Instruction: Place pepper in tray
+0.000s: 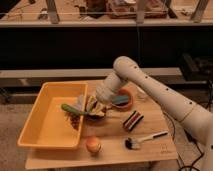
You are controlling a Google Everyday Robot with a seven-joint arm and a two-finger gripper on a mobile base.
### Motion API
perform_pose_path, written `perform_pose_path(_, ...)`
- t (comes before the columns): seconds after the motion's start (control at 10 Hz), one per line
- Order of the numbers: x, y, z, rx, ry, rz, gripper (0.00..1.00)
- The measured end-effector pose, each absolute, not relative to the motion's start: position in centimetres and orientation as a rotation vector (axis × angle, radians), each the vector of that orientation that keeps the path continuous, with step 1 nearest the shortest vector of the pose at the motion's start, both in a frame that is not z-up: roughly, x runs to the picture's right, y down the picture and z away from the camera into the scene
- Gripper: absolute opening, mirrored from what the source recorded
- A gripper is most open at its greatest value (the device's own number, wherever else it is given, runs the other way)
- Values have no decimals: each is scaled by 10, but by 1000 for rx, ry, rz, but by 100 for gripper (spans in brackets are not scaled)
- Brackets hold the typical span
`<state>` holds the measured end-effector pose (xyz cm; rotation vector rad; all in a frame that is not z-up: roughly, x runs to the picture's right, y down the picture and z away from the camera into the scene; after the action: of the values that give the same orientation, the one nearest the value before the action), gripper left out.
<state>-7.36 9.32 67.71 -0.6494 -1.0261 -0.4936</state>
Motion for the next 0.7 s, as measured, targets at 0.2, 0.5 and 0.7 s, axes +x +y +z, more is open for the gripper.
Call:
perform_pose_path(0.2,-101,102,671,-667,-1042,-524,4)
perform_pose_path(0.5,-129,122,670,-680,-1030,-519,4)
perform_pose_path(0.7,-140,133,673,-683,-1014,-498,14)
